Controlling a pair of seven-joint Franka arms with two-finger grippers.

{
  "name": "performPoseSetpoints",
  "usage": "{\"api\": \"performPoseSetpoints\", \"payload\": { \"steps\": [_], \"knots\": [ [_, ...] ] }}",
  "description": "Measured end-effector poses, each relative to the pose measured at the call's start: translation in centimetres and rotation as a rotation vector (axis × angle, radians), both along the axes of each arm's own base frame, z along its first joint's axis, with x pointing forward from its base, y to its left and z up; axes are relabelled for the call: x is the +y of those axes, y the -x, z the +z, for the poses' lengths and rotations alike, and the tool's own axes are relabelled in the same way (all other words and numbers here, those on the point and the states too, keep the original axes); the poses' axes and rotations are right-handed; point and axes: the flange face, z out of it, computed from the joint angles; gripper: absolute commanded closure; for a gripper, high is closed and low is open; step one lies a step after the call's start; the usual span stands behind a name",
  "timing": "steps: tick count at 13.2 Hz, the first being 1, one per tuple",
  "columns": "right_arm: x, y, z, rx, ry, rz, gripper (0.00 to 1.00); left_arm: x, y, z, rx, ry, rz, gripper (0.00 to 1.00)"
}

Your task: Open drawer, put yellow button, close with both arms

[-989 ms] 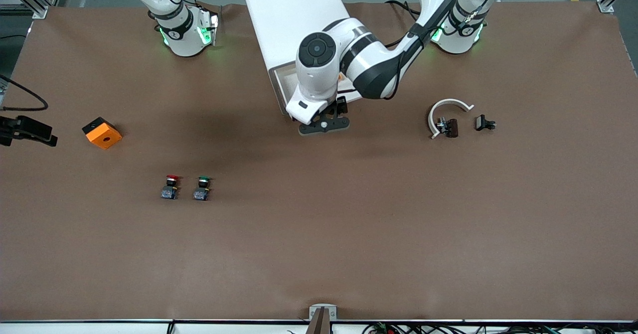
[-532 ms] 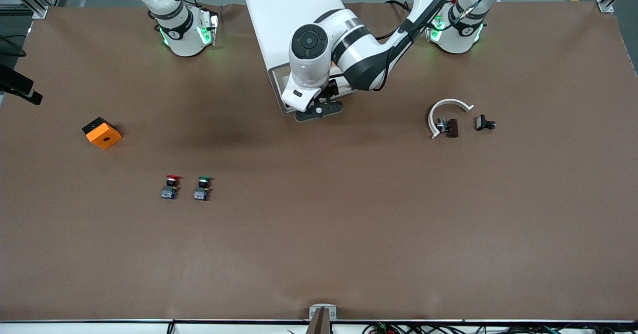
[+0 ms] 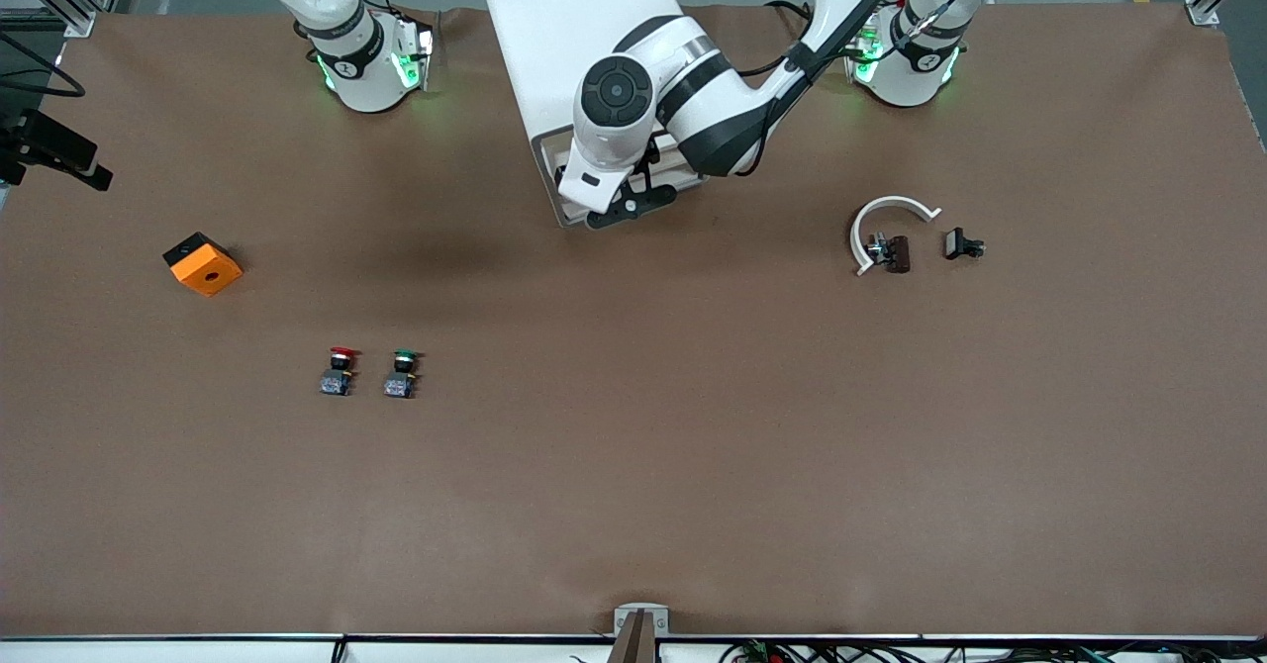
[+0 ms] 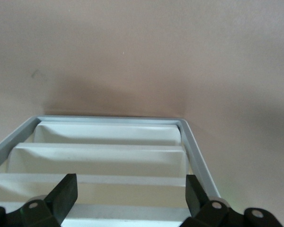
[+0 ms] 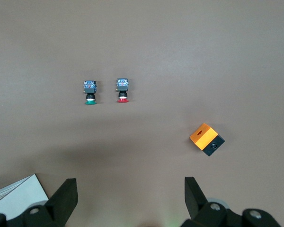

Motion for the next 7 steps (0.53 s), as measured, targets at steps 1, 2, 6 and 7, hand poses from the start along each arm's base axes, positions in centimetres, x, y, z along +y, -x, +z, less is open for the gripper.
{"api": "performPoseSetpoints", "payload": {
  "steps": [1, 2, 6, 7],
  "knots": [
    [-0.2, 0.1, 0.1, -0.002, -0.001, -0.002, 0.00, -0.2, 0.3, -0.1, 0.012, 0.004, 0.000, 0.00],
    [-0.4, 0.1, 0.1, -0.002, -0.002, -0.005, 0.00, -0.3, 0.7, -0.2, 0.028, 0.010, 0.004, 0.00],
    [-1.4, 0.0, 0.0, -0.019, -0.002, 0.027, 0.00, -0.6, 1.4, -0.8, 0.115, 0.041, 0.045, 0.00],
    [-1.6, 0.0, 0.0, -0.018, -0.003, 0.028, 0.00, -0.6, 1.4, -0.8, 0.126, 0.045, 0.053, 0.00]
  ]
}}
